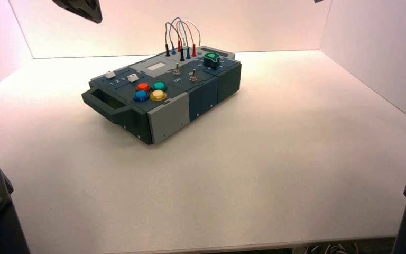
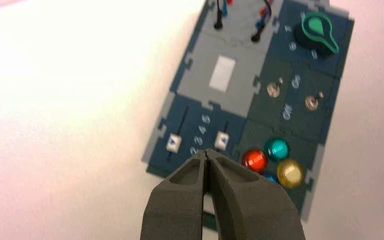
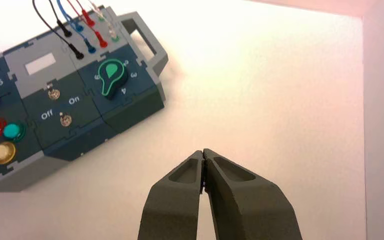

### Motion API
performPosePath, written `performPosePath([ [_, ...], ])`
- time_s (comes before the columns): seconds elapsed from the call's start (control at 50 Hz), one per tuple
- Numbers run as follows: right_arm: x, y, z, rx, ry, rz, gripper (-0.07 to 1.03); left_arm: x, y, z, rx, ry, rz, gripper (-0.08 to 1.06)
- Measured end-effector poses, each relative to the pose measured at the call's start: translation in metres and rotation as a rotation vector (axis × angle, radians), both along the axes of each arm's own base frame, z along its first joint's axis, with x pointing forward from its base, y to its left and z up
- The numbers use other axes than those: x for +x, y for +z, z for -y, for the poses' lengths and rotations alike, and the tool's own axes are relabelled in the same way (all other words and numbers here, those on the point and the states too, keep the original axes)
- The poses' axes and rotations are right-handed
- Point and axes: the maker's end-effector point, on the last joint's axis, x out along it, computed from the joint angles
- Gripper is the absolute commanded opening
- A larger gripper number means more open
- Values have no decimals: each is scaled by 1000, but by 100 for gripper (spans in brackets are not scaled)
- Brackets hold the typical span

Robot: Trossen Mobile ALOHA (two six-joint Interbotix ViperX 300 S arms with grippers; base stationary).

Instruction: Flip the bottom switch off with the right gripper.

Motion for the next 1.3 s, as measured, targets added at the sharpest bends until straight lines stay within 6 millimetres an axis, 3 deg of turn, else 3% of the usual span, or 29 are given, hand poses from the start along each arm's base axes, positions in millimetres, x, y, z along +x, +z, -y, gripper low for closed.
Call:
performPosePath([
  [0.2, 4, 0, -2, -18, 18, -34, -2, -12, -6, 0, 23, -25, -95, -3],
  [0.44, 6, -2, -9, -79, 98, -107, -2, -20, -36, 0, 56, -44, -282, -3],
  [0.5, 7, -2, -18, -90, 148, -124, -2, -19, -43, 1, 63, -49, -324, -3],
  [0.78, 18, -7, -45, -65, 259, -175, -2, -20, -63, -1, 84, -51, -387, -3],
  [1.3, 36, -26, -63, -83, 373, -274, -2, -25, -98, -3, 111, -53, -504, -3],
])
